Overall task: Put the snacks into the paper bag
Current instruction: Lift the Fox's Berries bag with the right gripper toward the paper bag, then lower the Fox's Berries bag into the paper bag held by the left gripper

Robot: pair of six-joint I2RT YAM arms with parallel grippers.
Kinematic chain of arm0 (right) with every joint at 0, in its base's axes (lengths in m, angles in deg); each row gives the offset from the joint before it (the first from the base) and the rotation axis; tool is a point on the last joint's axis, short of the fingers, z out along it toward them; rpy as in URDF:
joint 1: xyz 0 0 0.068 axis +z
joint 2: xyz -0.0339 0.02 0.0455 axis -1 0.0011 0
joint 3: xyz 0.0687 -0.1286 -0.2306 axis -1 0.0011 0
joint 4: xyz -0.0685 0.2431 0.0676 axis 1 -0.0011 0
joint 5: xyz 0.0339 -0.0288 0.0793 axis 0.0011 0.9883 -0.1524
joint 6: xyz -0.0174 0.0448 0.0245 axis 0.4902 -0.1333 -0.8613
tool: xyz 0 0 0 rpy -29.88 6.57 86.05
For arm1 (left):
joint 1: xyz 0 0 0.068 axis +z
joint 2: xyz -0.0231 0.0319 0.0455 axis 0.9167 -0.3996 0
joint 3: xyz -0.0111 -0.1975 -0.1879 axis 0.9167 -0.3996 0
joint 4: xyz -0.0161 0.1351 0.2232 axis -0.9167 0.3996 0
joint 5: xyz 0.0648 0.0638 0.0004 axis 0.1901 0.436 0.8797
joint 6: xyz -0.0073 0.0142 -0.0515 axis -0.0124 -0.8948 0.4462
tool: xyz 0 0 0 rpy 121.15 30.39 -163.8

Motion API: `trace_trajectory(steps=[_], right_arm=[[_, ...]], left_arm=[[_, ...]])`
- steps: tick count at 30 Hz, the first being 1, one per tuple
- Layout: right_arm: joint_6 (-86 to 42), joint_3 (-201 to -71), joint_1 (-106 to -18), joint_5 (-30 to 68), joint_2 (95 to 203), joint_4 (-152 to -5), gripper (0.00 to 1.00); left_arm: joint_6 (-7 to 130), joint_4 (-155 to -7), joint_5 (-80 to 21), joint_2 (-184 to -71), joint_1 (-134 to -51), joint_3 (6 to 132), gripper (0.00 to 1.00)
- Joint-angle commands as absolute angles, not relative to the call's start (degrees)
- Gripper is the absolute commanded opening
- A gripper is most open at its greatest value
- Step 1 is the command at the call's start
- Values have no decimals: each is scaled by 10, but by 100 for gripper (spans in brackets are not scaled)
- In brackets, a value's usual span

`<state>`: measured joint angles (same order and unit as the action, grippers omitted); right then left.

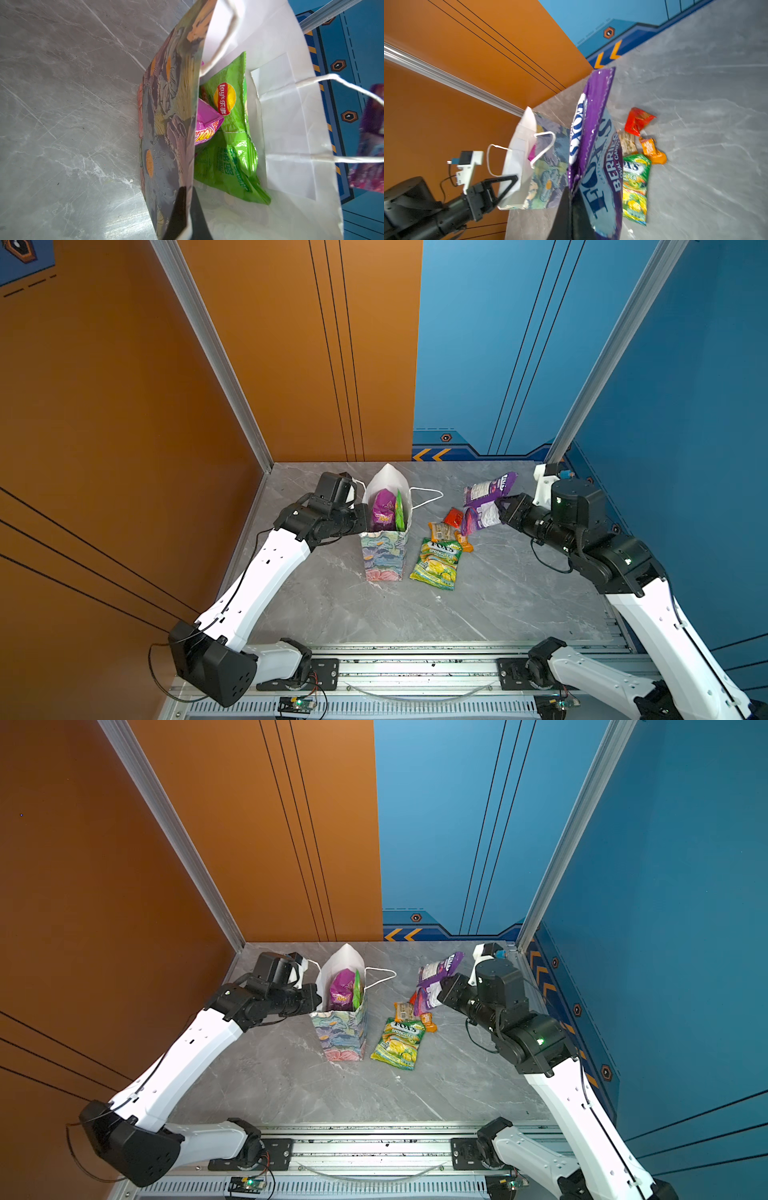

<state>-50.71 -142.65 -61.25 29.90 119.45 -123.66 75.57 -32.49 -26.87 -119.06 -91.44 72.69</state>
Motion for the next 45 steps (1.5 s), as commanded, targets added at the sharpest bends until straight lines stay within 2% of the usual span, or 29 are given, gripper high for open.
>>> trace_trajectory(steps=[1,7,13,18,29,45], right_arm=[[-487,-1485,-575,343,1221,-1239,0],[-462,-1588,-473,401,1289,-1234,0],[-433,-1708,-409,426,1371,-1239,0],[-427,-1760,-375,434,1430,-1246,0],[-435,-1777,-347,431,1508,-1254,0],[-485,-1739,-343,389,1574,-1270,0]], left_arm=[[740,-338,-263,-1172,-918,723,0],[738,-340,-266,-1173,-924,724,0],[735,-340,-264,-1173,-928,724,0],[735,-340,-264,-1171,-928,724,0],[735,-340,-264,-1167,-929,724,1],[734,-340,-251,-1157,-929,723,1]])
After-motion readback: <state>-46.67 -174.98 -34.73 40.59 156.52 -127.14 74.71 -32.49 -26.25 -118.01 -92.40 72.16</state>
